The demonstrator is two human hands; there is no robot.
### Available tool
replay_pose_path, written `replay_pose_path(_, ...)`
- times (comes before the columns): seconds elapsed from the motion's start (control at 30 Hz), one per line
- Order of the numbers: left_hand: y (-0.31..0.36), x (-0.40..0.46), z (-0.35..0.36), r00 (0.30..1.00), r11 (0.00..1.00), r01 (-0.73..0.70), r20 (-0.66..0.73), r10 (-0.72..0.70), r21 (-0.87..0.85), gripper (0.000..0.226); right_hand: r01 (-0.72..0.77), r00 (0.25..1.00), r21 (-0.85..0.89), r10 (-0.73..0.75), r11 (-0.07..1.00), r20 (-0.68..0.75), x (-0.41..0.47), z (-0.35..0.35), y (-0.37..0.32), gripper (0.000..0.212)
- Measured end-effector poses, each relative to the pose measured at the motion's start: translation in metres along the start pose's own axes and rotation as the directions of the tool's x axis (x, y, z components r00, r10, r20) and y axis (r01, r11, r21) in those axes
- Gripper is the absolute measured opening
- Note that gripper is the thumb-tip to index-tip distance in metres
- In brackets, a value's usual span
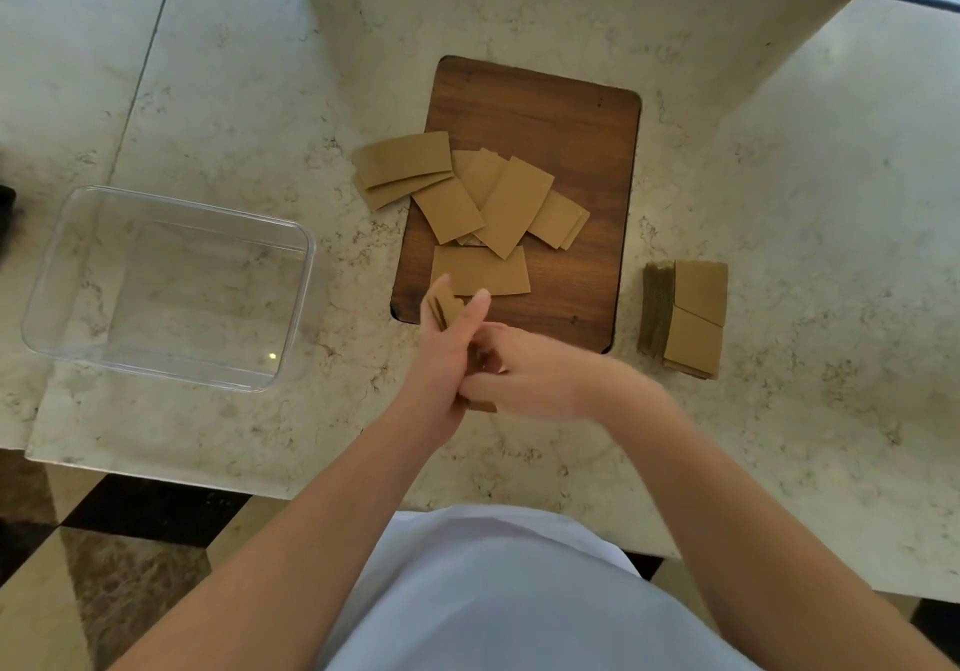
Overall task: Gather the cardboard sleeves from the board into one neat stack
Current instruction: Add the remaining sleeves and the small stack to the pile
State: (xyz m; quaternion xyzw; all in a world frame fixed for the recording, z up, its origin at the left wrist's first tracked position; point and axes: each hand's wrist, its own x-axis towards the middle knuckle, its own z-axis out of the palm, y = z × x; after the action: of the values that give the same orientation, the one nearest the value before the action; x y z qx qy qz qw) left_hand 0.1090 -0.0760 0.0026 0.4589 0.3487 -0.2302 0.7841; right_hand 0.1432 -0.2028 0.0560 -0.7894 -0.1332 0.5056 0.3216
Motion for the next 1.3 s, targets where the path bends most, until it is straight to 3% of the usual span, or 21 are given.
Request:
replay_pose_path(0.03,0.004,0.002,-0.004,1.0,0.998,0.002,0.007,-0.002,-0.058,0.062,-0.018,1.0,0.074,0.018,0.997,-0.001,0.004,-0.013,0.005,0.046)
replay_pose_path(0.1,0.011,0.005,-0.011,1.0,0.986,0.014,0.028,-0.009,-0.168,0.048,-0.105,0.959,0.15,0.14,0.983,-0.245,0.022,-0.038,0.016,0.051)
replay_pose_path(0.17,0.013,0.009,-0.014,0.999,0.98,0.04,0.003,-0.04,-0.195,0.047,-0.22,0.81,0.052,0.212,0.974,-0.547,0.047,-0.052,0.028,0.053)
replay_pose_path(0.2,0.013,0.011,-0.015,0.998,0.978,0.057,-0.008,-0.06,-0.201,0.046,-0.273,0.762,-0.007,0.212,0.962,-0.612,0.059,-0.054,0.031,0.055)
replay_pose_path(0.33,0.005,0.011,-0.019,0.993,0.959,0.11,-0.004,-0.115,-0.262,0.04,-0.441,0.713,-0.194,0.211,0.876,-0.668,0.085,-0.037,0.035,0.078)
replay_pose_path(0.4,0.0,0.01,-0.02,0.992,0.953,0.123,-0.001,-0.128,-0.276,0.04,-0.458,0.651,-0.14,0.224,0.878,-0.726,0.09,-0.022,0.038,0.082)
replay_pose_path(0.5,-0.003,0.009,-0.022,0.99,0.954,0.136,-0.007,-0.142,-0.268,0.04,-0.402,0.581,0.097,0.336,0.91,-0.741,0.094,-0.006,0.039,0.075)
replay_pose_path(0.57,-0.002,0.006,-0.022,0.988,0.956,0.147,-0.006,-0.153,-0.253,0.041,-0.346,0.617,0.23,0.405,0.91,-0.675,0.092,-0.002,0.04,0.06)
replay_pose_path(0.67,-0.001,0.003,-0.026,0.985,0.949,0.169,0.004,-0.174,-0.265,0.044,-0.111,0.759,0.458,0.373,0.882,-0.534,0.073,0.0,0.044,0.022)
replay_pose_path(0.77,-0.002,-0.001,-0.033,0.972,0.936,0.234,0.092,-0.218,-0.261,0.047,0.037,0.846,0.578,0.282,0.815,-0.452,0.043,0.002,0.049,0.014)
replay_pose_path(0.87,-0.005,-0.007,-0.037,0.943,0.919,0.311,0.203,-0.265,-0.243,0.053,0.101,0.81,0.591,0.279,0.8,-0.516,0.016,0.003,0.053,0.009)
replay_pose_path(0.93,-0.01,-0.01,-0.037,0.945,0.92,0.308,0.192,-0.266,-0.24,0.053,0.102,0.739,0.449,0.235,0.888,-0.632,0.003,0.006,0.054,0.014)
replay_pose_path(1.0,-0.015,-0.013,-0.034,0.944,0.92,0.315,0.173,-0.28,-0.231,0.05,0.127,0.696,0.242,0.088,0.962,-0.713,-0.01,0.013,0.051,0.014)
replay_pose_path(1.07,-0.017,-0.017,-0.03,0.921,0.904,0.372,0.206,-0.331,-0.21,0.049,0.23,0.705,0.121,-0.08,0.966,-0.705,-0.023,0.017,0.044,0.009)
replay_pose_path(1.13,-0.018,-0.02,-0.027,0.888,0.882,0.432,0.262,-0.379,-0.187,0.049,0.336,0.756,0.164,-0.161,0.927,-0.635,-0.033,0.018,0.043,0.016)
replay_pose_path(1.3,-0.017,-0.024,-0.022,0.845,0.89,0.439,0.395,-0.361,-0.126,0.065,0.426,0.826,0.479,-0.114,0.767,-0.553,-0.049,0.014,0.042,0.037)
